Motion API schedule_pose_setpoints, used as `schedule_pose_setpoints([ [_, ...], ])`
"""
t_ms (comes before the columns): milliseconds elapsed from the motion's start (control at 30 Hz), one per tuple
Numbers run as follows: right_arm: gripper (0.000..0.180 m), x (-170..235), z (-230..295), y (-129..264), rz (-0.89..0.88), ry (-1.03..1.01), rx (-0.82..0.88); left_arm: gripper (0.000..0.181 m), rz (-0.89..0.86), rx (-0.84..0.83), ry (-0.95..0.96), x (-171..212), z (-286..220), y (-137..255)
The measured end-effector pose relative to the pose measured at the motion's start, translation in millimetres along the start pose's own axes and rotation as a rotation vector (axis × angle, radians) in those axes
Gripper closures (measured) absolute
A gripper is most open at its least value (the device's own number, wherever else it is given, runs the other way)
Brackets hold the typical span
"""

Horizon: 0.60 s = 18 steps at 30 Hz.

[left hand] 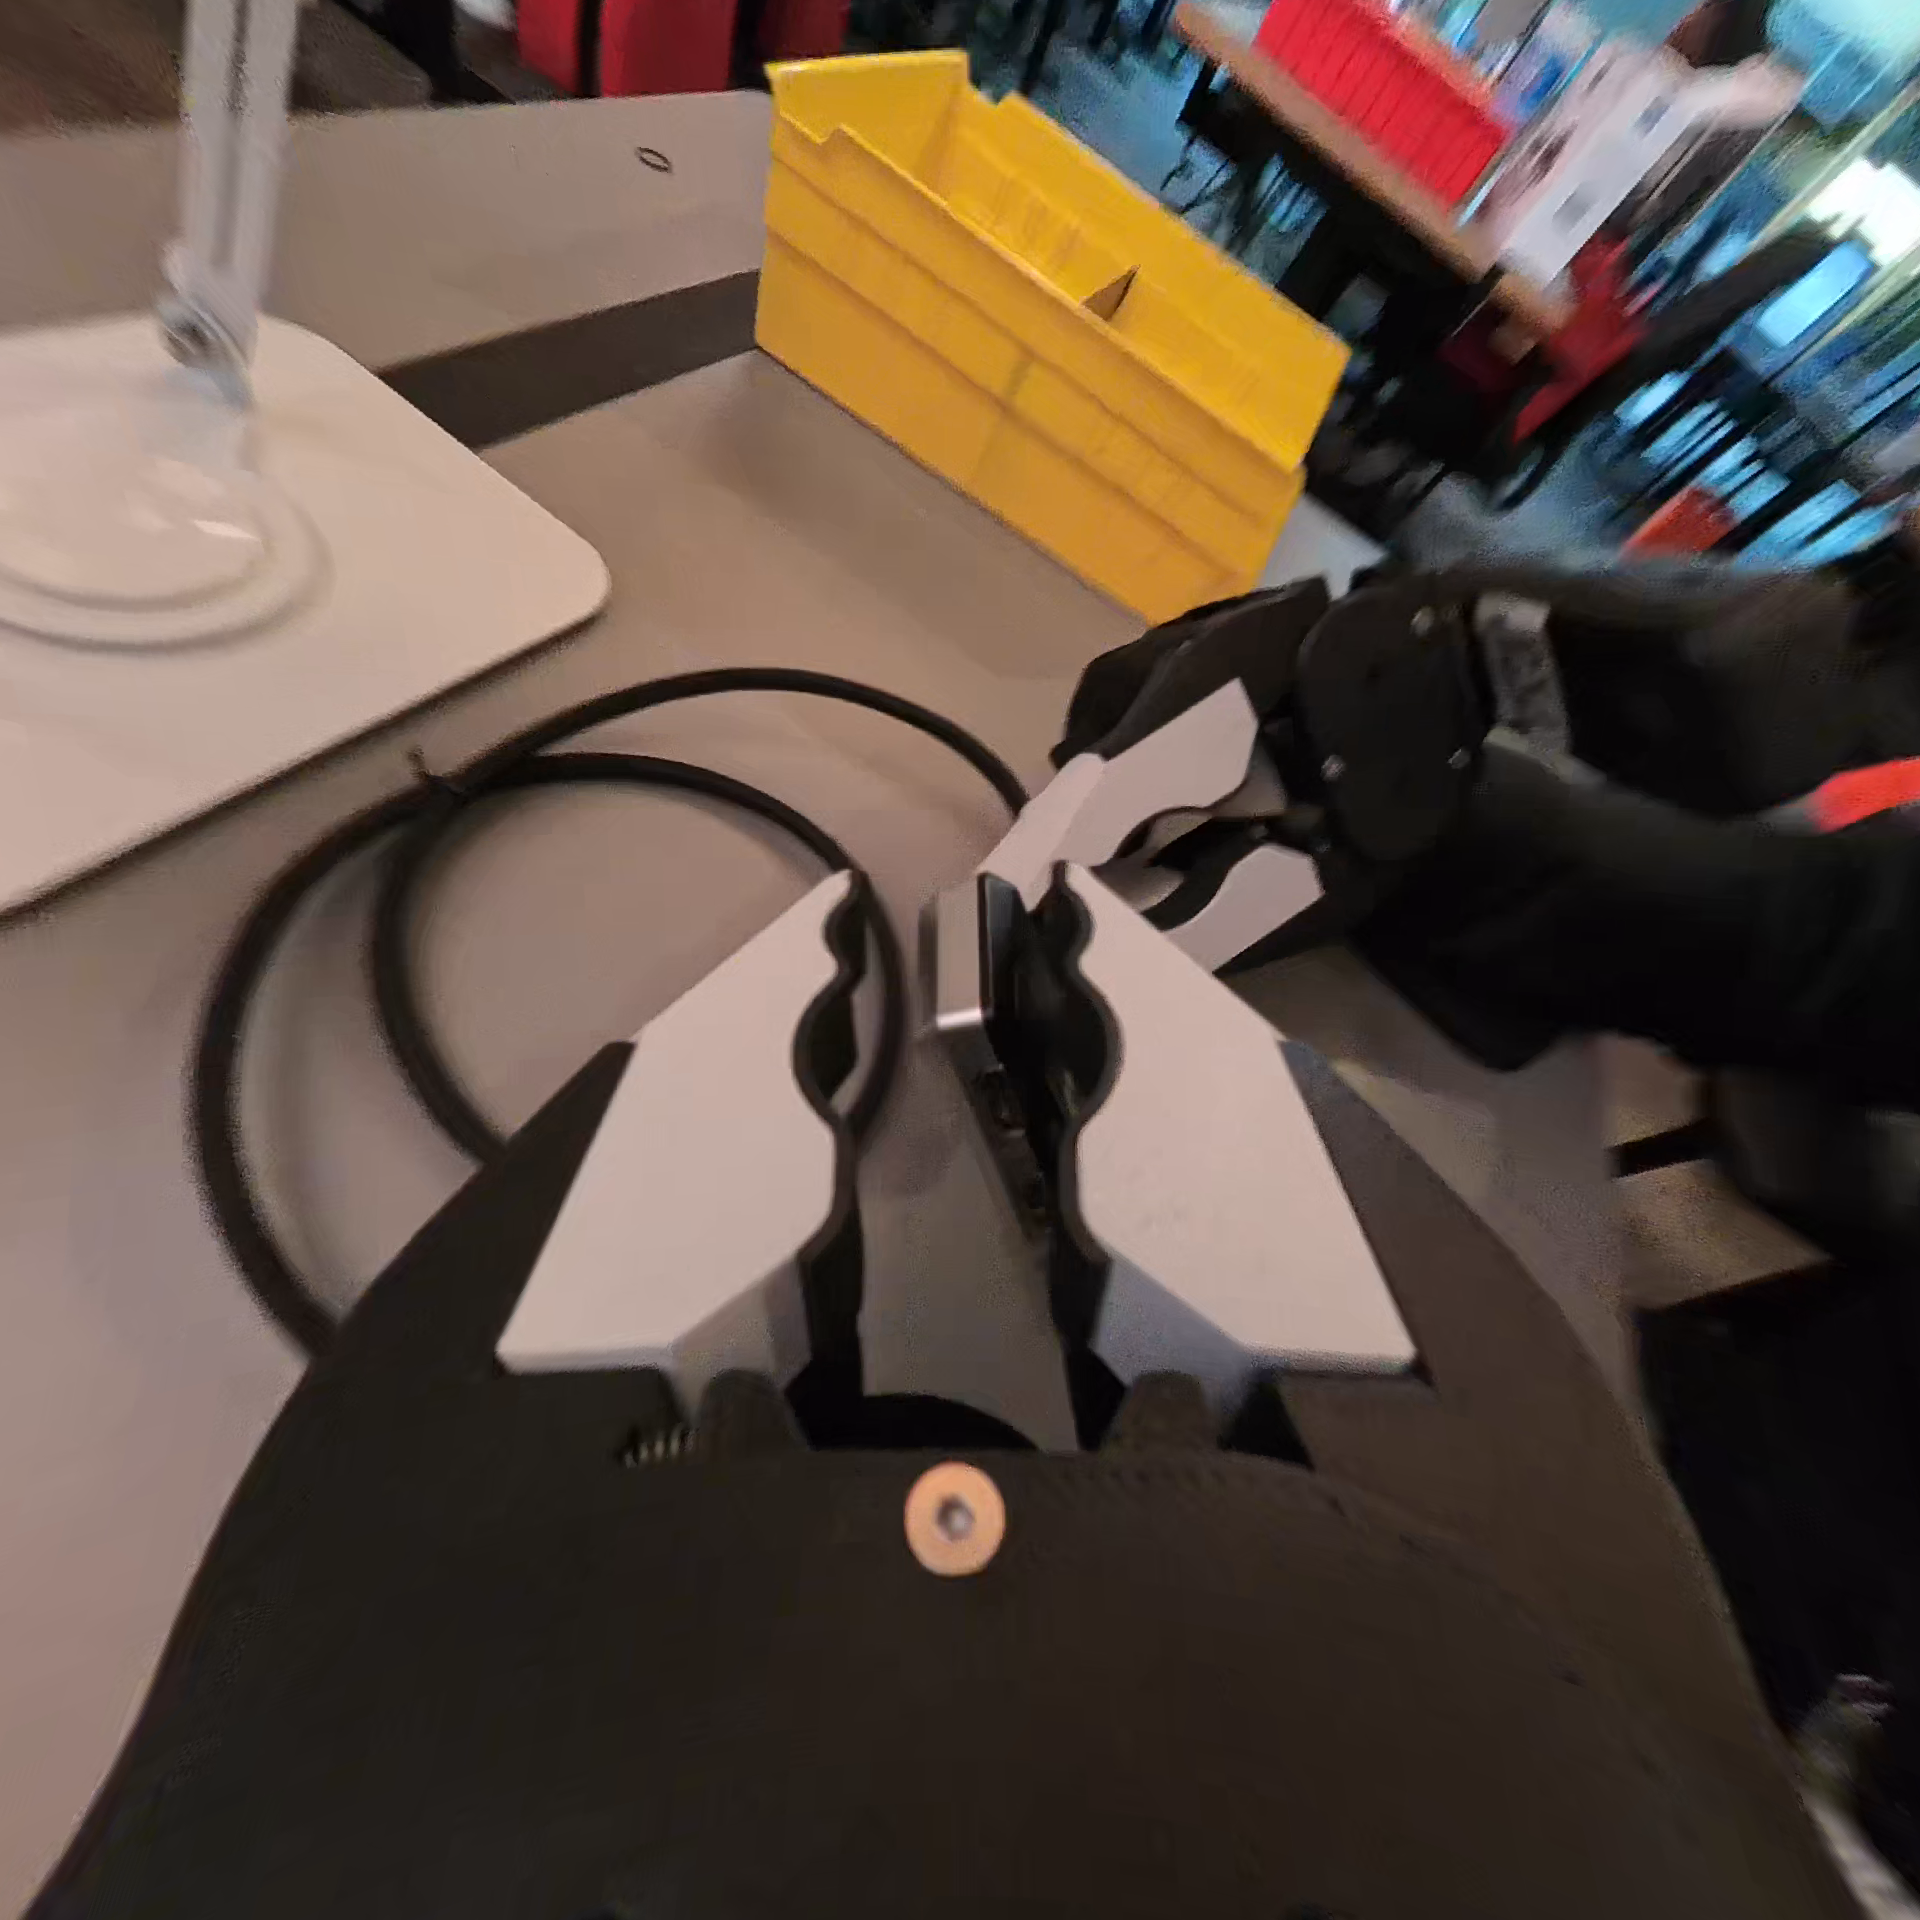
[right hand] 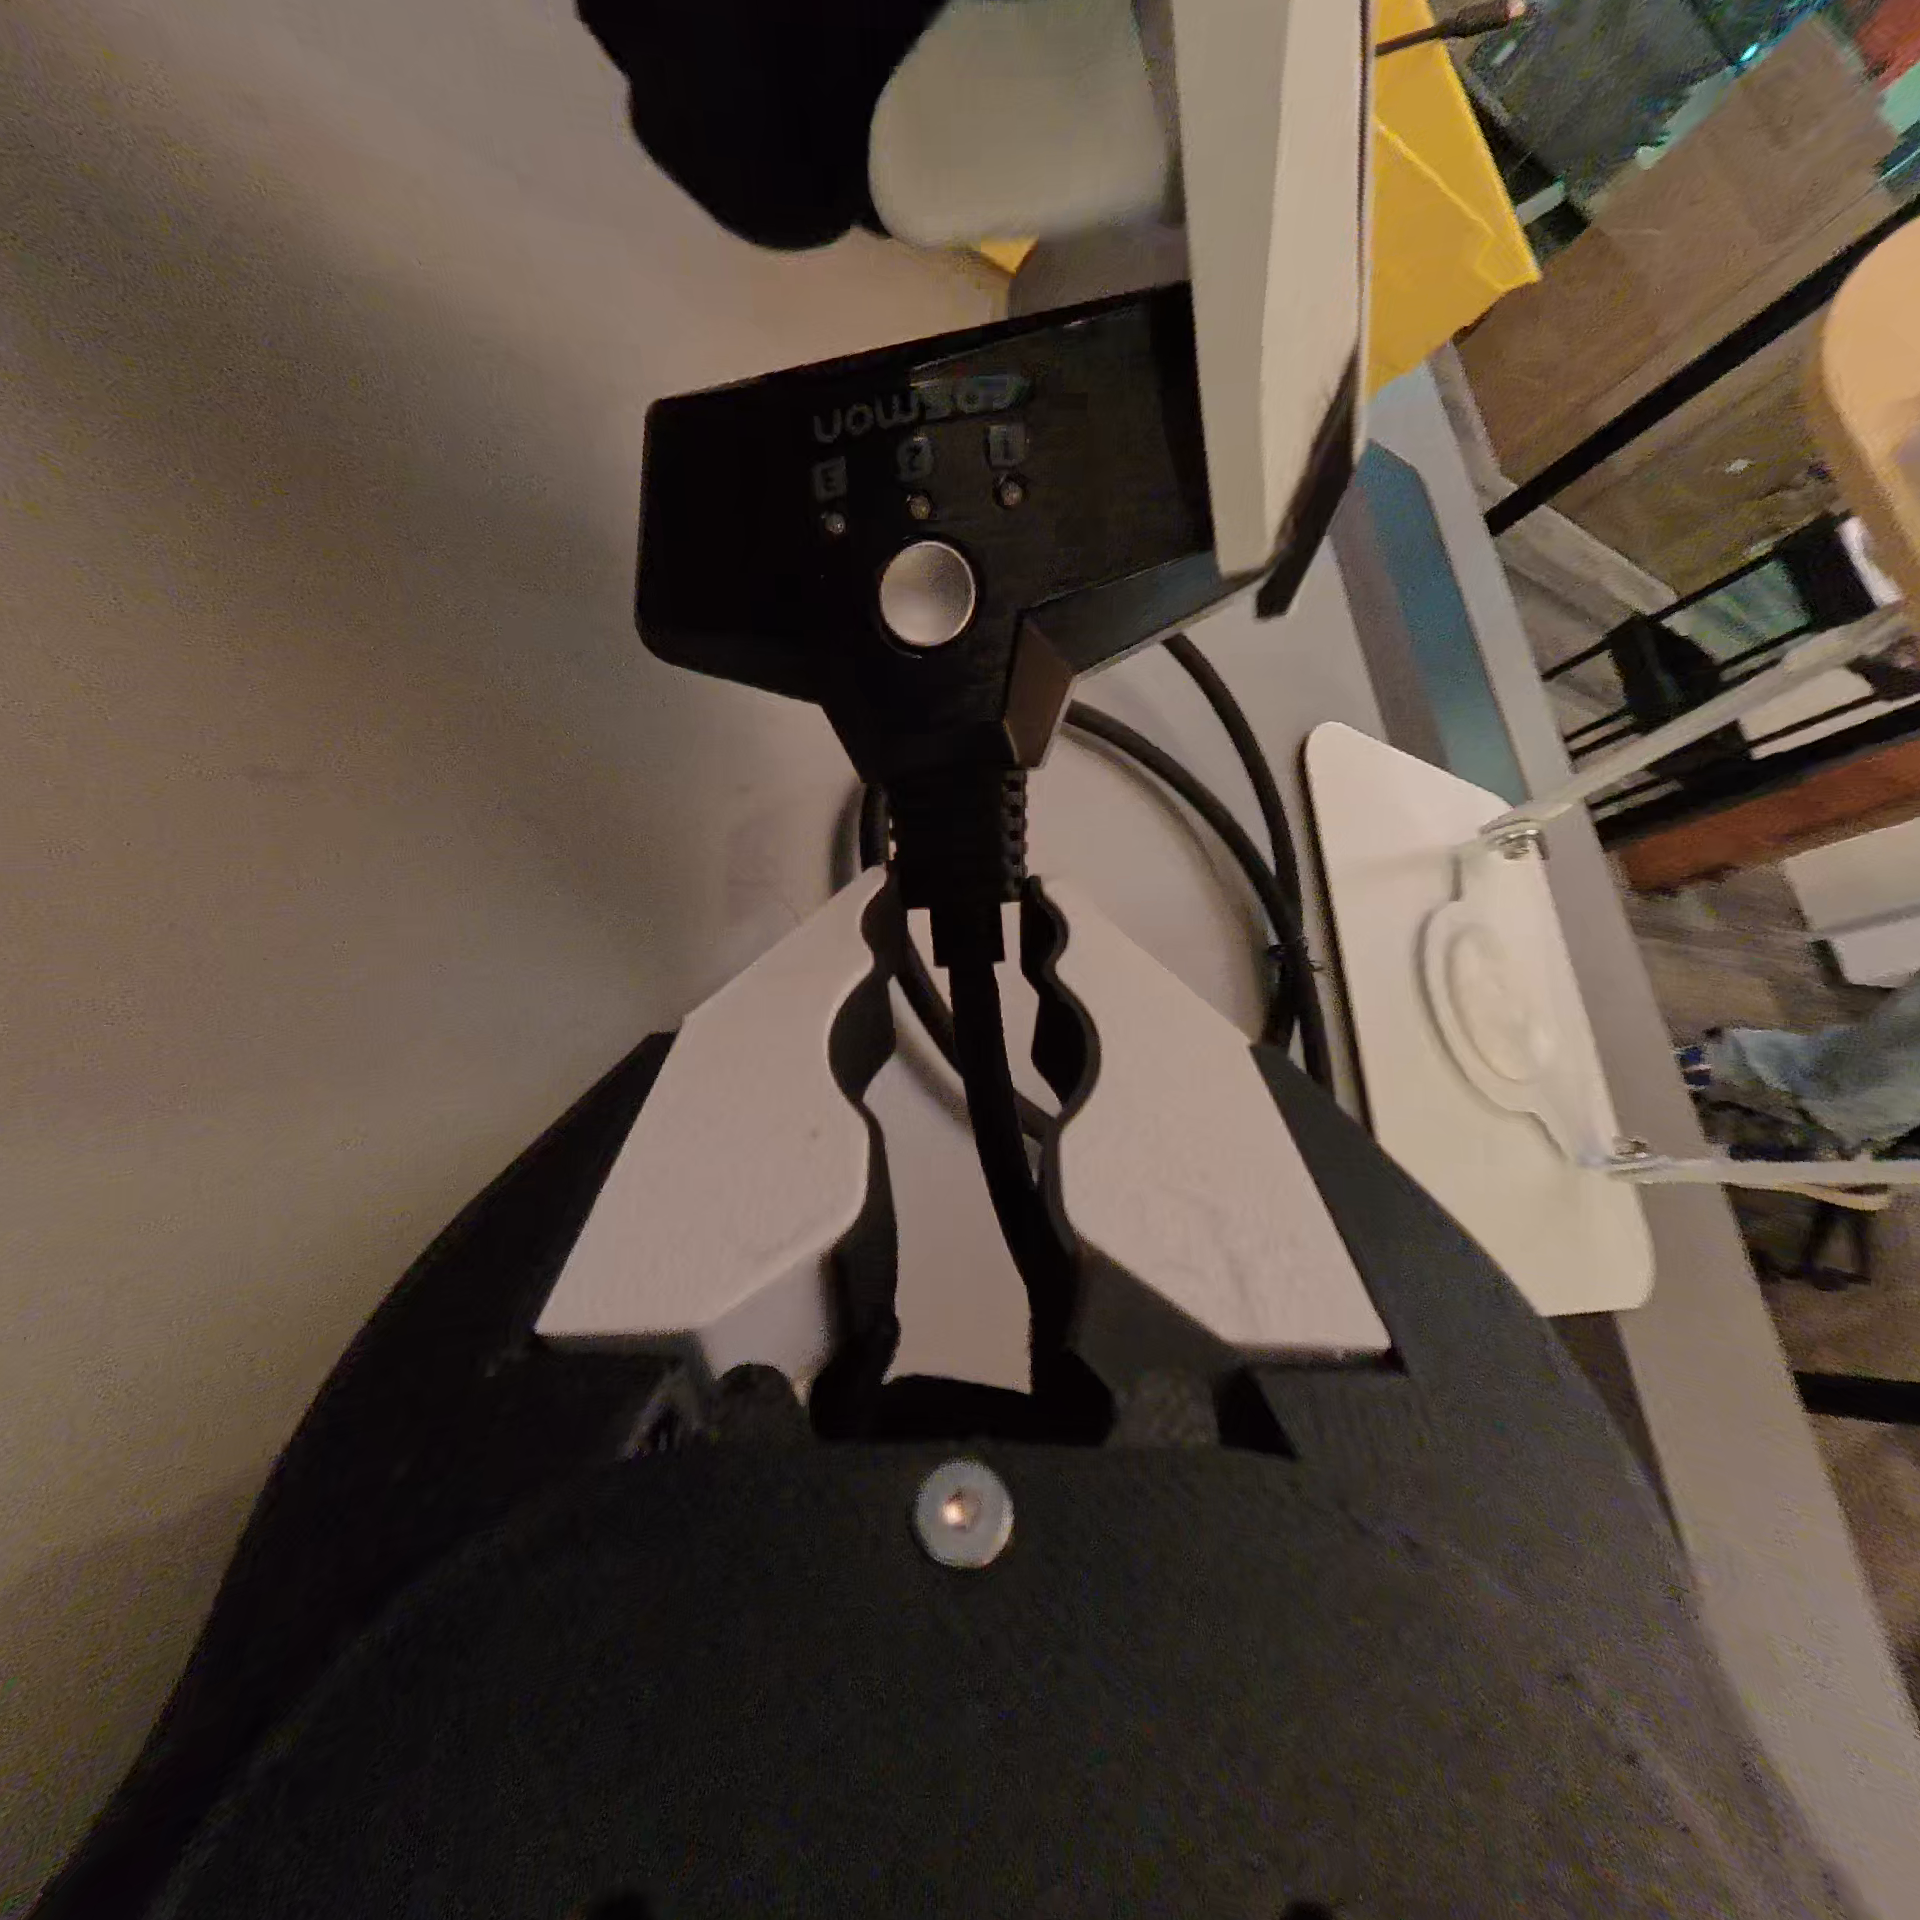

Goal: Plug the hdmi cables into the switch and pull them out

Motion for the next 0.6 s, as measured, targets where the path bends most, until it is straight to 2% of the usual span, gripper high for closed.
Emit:
schedule_pose_setpoints([
  [167,0.16,7.6,-2.3,1.8,-0.061,-0.102,-0.086,0.099,0.015,-0.089,-0.275,-5.3,-19.2,17.1],
  [367,0.16,11.1,-5.5,9.4,-0.201,-0.206,-0.187,0.047,0.127,-0.12,-0.574,14.6,-42.5,18.6],
  [500,0.16,12.3,-3.3,9.6,-0.225,-0.219,-0.242,0.034,0.22,-0.179,-0.712,33.5,-46.7,4.7],
  [600,0.16,10.8,1.1,7.9,-0.221,-0.202,-0.28,0.034,0.262,-0.202,-0.771,41.2,-46.8,-4.0],
])
Point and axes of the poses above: each gripper's, where its closed fingertips meet, y back along the fingers, x out of its underside, z = x × y across the jaws, the point moved 10 cm from there along y, back along the fingers, and after that the axes turned 7 degrees about y, right-handed, at the moved point
